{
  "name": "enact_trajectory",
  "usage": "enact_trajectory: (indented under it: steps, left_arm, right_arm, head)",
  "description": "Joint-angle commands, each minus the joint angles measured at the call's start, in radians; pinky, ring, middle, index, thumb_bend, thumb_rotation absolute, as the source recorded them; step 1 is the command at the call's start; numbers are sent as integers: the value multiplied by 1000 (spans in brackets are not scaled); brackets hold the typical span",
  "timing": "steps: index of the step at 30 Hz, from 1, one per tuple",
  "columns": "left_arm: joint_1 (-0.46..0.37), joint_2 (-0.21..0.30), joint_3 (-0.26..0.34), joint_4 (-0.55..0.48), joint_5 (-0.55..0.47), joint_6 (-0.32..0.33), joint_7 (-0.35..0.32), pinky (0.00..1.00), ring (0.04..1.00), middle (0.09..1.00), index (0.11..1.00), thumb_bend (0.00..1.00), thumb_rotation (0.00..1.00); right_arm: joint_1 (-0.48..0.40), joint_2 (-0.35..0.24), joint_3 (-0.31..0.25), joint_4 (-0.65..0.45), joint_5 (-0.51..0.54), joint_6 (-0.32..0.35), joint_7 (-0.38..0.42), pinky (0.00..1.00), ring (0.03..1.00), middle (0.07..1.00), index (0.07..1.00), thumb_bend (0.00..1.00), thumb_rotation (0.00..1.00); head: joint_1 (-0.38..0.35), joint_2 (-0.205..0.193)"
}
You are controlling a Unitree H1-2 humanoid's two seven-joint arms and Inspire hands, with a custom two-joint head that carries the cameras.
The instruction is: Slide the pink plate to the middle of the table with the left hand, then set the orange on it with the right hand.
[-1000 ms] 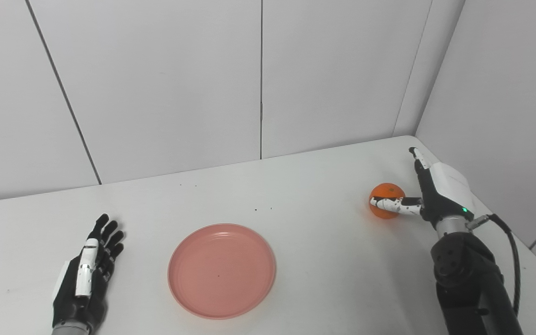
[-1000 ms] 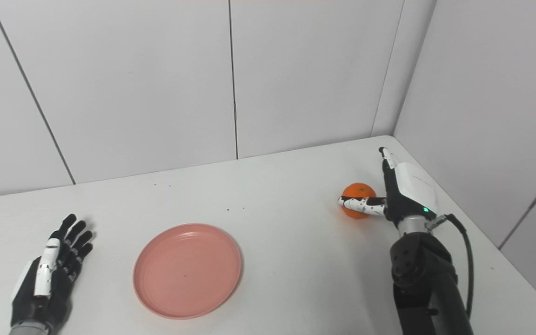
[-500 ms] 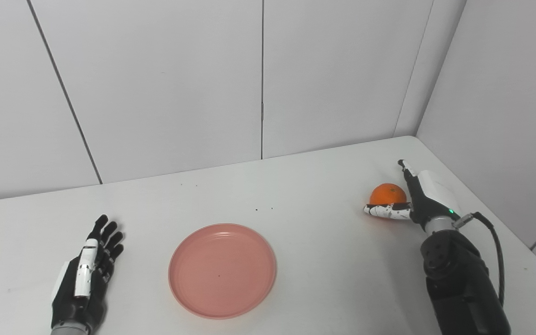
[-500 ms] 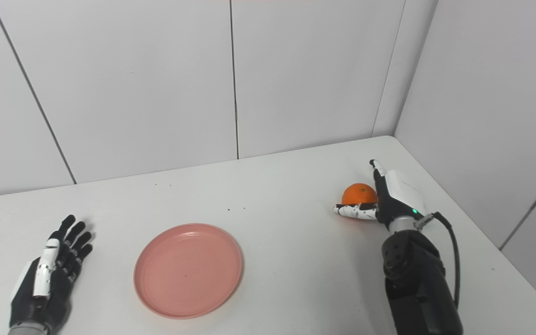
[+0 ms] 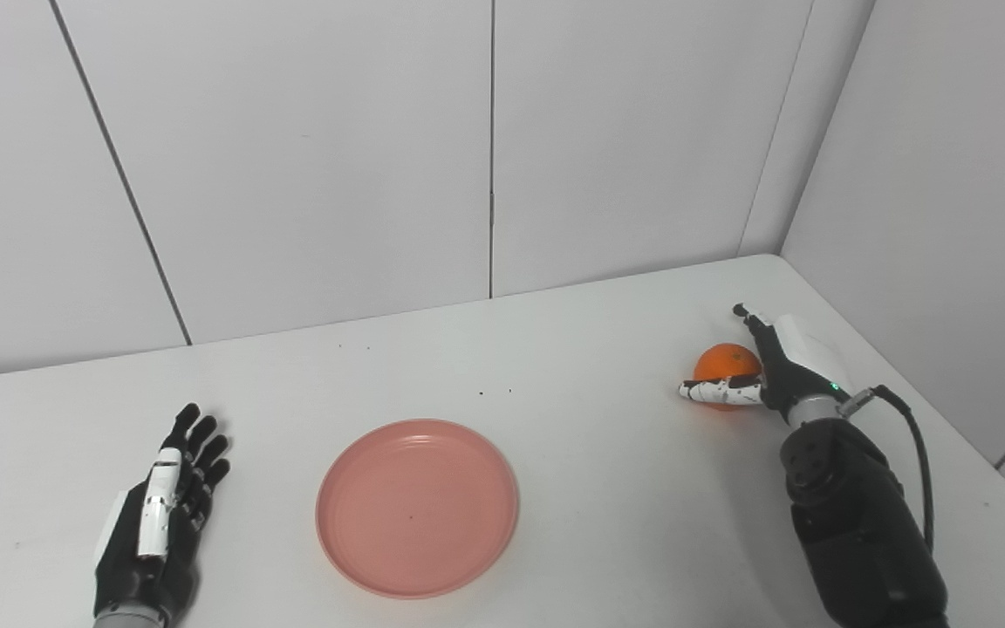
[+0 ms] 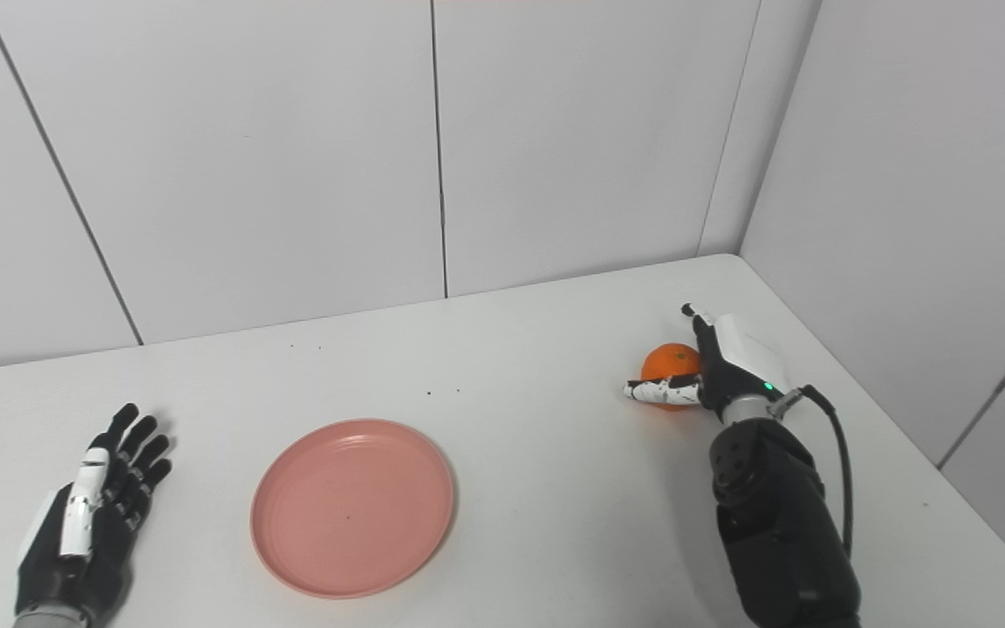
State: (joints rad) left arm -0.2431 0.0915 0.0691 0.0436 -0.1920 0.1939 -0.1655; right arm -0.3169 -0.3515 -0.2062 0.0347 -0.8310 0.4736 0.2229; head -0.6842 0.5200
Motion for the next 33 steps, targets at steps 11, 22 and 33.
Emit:
enact_trajectory:
  steps: [11, 22, 33]
  left_arm:
    - [-20, -2, 3, -42, -9, -6, 5, 982, 953, 964, 951, 353, 1000]
    - [-25, -9, 1, -50, -8, 5, 14, 963, 938, 949, 937, 344, 1000]
    - [-23, -12, -2, -58, -10, 7, 15, 964, 939, 948, 936, 334, 1000]
  right_arm:
    - [-38, -34, -36, -20, 51, -4, -7, 661, 750, 796, 801, 960, 229]
    - [-47, -24, -67, -15, -54, -4, 55, 497, 573, 613, 554, 720, 99]
    - [-50, 1, -87, -30, -80, -4, 73, 287, 343, 433, 525, 525, 1]
  head:
    - [5, 10]
    - [10, 14]
    - [20, 17]
